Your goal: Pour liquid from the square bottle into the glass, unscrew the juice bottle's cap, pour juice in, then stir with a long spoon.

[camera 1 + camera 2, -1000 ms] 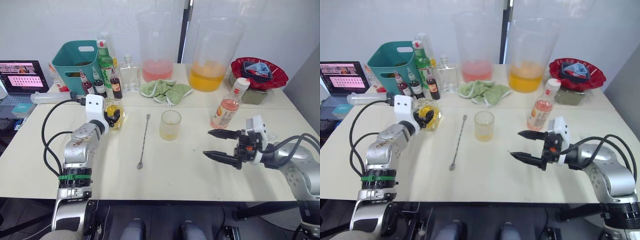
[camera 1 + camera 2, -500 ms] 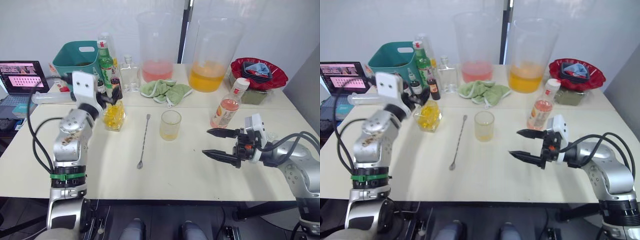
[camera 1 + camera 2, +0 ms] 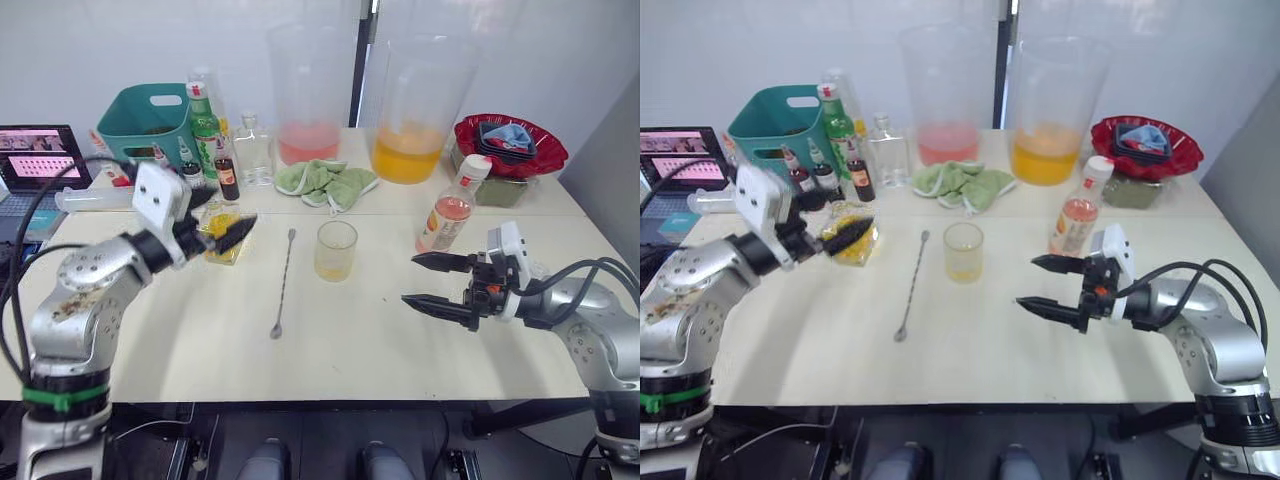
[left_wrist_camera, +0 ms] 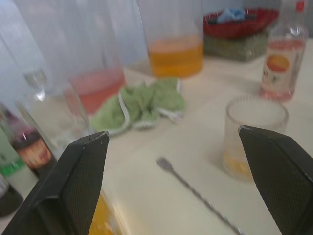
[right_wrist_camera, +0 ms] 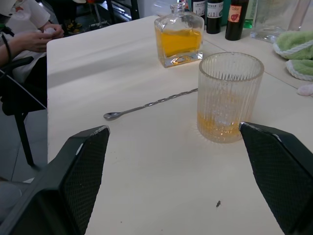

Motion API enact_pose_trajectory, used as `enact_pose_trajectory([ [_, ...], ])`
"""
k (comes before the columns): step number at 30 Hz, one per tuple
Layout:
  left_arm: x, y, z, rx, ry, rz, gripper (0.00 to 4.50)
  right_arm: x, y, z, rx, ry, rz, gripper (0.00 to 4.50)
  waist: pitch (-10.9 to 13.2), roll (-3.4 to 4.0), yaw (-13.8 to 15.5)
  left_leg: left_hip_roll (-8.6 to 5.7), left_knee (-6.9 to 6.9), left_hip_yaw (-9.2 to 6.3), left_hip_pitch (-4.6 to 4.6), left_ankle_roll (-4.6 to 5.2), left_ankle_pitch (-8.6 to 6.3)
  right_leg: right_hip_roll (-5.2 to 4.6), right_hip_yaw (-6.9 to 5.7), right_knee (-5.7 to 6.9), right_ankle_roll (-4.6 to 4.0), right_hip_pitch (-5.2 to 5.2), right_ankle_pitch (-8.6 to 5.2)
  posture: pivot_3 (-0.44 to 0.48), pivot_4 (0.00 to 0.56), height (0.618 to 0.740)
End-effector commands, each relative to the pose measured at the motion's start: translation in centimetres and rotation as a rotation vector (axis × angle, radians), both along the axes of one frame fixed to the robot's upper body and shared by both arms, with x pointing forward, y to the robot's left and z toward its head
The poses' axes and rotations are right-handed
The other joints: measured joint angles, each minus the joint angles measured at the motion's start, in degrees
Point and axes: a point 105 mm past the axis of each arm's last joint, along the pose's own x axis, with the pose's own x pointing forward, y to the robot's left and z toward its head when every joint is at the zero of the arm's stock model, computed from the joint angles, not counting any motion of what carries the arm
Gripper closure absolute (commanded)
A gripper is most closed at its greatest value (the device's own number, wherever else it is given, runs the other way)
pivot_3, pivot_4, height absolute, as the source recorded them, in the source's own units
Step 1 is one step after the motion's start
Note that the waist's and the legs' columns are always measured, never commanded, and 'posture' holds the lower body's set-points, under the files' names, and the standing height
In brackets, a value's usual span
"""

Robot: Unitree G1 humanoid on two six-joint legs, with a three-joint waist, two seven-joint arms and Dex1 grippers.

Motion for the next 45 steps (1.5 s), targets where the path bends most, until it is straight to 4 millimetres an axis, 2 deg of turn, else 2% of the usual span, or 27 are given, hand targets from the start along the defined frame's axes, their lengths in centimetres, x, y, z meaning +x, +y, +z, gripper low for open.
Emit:
enact_pose_trajectory([
  [1, -1.9, 0.9, 1.4, 0.008, -0.083, -0.017, 0.02, -0.4, 0.1, 1.0, 0.020, -0.044, -0.009, 0.00, 0.00, -0.01, 0.12, 0.02, 0.00, -0.01, 0.00, 0.00, 0.00, 0.00, 0.00, -0.03, 0.00, -0.01, 0.00, 0.000, 0.150, 0.740],
  [3, -3.0, 1.2, 1.0, 0.014, -0.050, -0.071, 0.02, -0.6, 0.1, 0.7, 0.015, -0.041, -0.012, 0.00, 0.00, 0.00, 0.24, 0.01, 0.00, 0.00, -0.01, -0.01, 0.01, 0.00, -0.01, -0.07, 0.00, 0.02, 0.00, 0.000, 0.150, 0.740],
  [7, -5.5, 4.6, 0.2, 0.032, -0.006, -0.138, 0.02, -1.2, -0.7, -0.1, 0.014, -0.001, -0.059, 0.00, 0.00, 0.02, 0.08, 0.02, -0.11, 0.02, 0.02, -0.01, 0.00, -0.03, 0.02, -0.17, -0.01, 0.03, 0.00, 0.000, 0.150, 0.740],
  [12, -6.6, 7.0, -1.4, 0.023, 0.054, -0.153, 0.02, -1.9, -2.0, -1.4, 0.019, -0.005, -0.144, 0.00, 0.00, 0.03, 0.50, 0.03, -0.15, 0.09, 0.10, -0.01, 0.01, -0.02, -0.04, -0.39, -0.02, 0.19, -0.01, 0.000, 0.150, 0.740],
  [15, -6.8, 6.5, -2.4, -0.002, 0.084, -0.199, 0.02, -2.5, -3.5, -2.5, 0.038, -0.024, -0.247, 0.00, 0.00, 0.03, 0.90, 0.05, -0.19, 0.06, 0.14, -0.01, 0.01, -0.01, -0.09, -0.56, -0.01, 0.32, -0.01, 0.000, 0.150, 0.740],
  [18, -6.5, 5.8, -3.0, 0.002, 0.080, -0.225, 0.02, -2.6, -4.0, -3.0, 0.047, -0.032, -0.295, 0.00, 0.00, 0.03, 0.73, 0.08, -0.23, 0.09, 0.38, -0.01, 0.00, -0.01, -0.08, -0.77, -0.01, 0.63, -0.01, 0.000, 0.150, 0.740],
  [23, -5.9, 4.6, -2.0, 0.025, -0.001, -0.280, 0.02, -2.5, -5.5, -3.1, 0.086, 0.014, -0.363, 0.00, 0.00, 0.03, 0.66, 0.15, -0.39, 0.15, 0.84, -0.02, 0.00, 0.02, -0.06, -0.84, -0.02, 0.98, -0.01, 0.000, 0.150, 0.740],
  [27, -6.0, 3.1, -0.1, -0.011, -0.039, -0.332, 0.02, -0.6, -8.4, -0.7, 0.094, -0.021, -0.444, 0.00, 0.00, 0.04, 0.26, 0.11, -0.41, 0.16, 0.84, -0.02, 0.00, -0.01, 0.01, -0.84, -0.01, 0.95, -0.01, 0.000, 0.150, 0.740],
  [31, -6.5, 2.1, -0.1, -0.026, -0.031, -0.361, 0.02, 2.2, -9.6, 1.5, 0.130, -0.067, -0.490, 0.00, 0.00, 0.04, -0.27, 0.22, -0.50, 0.19, 0.91, -0.02, 0.00, 0.09, 0.02, -0.83, -0.03, 0.94, 0.00, 0.000, 0.150, 0.740],
  [34, -6.6, 1.6, -0.3, -0.019, -0.046, -0.360, 0.02, 5.1, -10.2, 2.7, 0.099, -0.112, -0.526, 0.00, 0.01, 0.07, -0.36, 0.29, -0.55, 0.30, 0.92, -0.01, -0.01, 0.13, 0.04, -0.84, -0.06, 0.91, 0.01, 0.000, 0.150, 0.740],
  [38, -6.8, 0.9, 0.0, -0.026, -0.071, -0.355, 0.02, 7.9, -9.9, 4.0, 0.106, -0.119, -0.493, 0.00, 0.02, 0.09, -0.49, 0.29, -0.54, 0.38, 0.87, 0.00, -0.01, 0.11, 0.06, -0.86, -0.07, 0.86, 0.01, 0.000, 0.150, 0.740],
  [45, -7.3, -0.3, 0.4, -0.021, -0.090, -0.358, 0.02, 11.5, -9.4, 4.5, 0.105, -0.122, -0.490, 0.00, 0.02, 0.09, 0.01, 0.25, -0.56, 0.33, 0.79, 0.06, -0.06, 0.04, 0.02, -0.93, -0.07, 0.86, 0.01, 0.000, 0.150, 0.740],
])
